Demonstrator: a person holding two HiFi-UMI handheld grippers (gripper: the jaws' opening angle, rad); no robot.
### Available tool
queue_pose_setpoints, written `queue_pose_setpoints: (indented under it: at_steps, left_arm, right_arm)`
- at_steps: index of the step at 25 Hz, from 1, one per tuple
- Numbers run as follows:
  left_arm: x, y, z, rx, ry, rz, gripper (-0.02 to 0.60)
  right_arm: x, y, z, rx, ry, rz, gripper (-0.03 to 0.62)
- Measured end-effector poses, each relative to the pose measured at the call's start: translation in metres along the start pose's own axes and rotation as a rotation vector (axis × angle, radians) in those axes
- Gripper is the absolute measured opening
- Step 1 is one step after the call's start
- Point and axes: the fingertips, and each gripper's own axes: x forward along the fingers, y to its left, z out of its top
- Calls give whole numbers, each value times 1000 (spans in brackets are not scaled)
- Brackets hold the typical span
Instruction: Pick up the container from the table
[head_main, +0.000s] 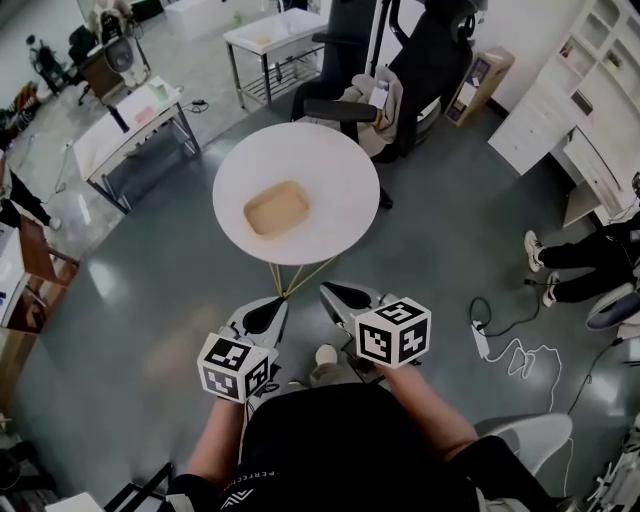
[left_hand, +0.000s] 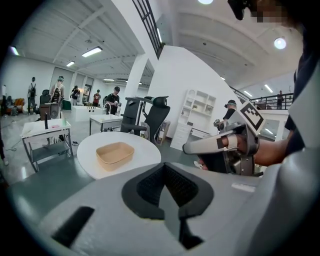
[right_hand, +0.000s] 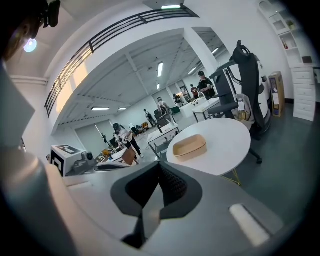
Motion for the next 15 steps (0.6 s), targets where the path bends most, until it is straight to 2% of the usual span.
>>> queue_pose_setpoints:
  at_steps: [7,15]
  left_arm:
    - [38,3,4,1,25,26,-2]
    - [56,16,1,0,82,57,-2]
  right_arm:
    - [8,-32,9,-5,34,30,2]
    - [23,-50,16,15,69,57,2]
